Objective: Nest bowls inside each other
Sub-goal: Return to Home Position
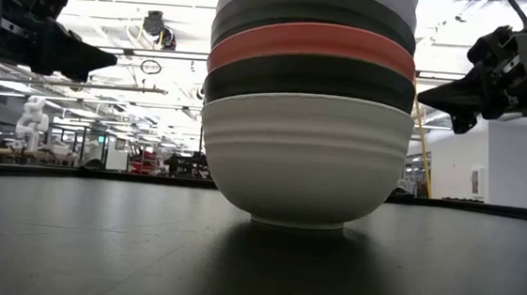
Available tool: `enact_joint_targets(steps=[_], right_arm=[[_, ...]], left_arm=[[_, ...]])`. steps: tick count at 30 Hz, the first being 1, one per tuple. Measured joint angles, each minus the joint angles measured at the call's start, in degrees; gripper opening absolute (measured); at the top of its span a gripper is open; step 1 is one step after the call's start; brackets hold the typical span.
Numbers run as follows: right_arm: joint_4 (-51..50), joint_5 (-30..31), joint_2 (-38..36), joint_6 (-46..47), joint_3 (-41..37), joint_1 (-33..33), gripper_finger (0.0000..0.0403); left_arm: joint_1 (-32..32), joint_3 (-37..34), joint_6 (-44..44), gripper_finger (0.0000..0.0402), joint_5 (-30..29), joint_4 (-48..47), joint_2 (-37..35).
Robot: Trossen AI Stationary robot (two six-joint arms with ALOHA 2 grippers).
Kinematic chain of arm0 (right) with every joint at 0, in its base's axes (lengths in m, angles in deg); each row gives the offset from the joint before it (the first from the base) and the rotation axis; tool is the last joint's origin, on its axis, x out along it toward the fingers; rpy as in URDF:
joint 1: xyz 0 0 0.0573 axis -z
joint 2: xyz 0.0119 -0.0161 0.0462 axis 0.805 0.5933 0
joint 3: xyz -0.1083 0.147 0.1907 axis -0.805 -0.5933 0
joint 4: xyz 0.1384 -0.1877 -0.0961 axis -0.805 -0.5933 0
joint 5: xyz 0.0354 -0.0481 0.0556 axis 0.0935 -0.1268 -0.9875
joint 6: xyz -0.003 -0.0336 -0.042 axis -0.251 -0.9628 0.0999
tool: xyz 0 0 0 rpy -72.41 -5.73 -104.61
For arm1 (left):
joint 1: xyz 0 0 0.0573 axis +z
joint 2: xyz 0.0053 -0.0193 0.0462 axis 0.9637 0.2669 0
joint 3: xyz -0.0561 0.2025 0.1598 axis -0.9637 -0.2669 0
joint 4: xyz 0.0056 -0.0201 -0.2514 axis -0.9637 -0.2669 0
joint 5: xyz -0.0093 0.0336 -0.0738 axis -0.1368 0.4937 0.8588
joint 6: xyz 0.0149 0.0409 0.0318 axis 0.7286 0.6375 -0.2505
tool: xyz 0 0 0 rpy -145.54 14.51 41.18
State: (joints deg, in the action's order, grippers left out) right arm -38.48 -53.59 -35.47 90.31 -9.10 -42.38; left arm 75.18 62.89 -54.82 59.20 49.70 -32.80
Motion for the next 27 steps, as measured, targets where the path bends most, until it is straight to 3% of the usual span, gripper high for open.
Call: enact_joint_targets(steps=[27], right_arm=[[0.76, 0.09, 0.0, 3.02, -0.11, 0.0, 0.0]], left_arm=[[0.0, -0.13, -1.53, 0.0026, -0.25, 1.43, 0.43]])
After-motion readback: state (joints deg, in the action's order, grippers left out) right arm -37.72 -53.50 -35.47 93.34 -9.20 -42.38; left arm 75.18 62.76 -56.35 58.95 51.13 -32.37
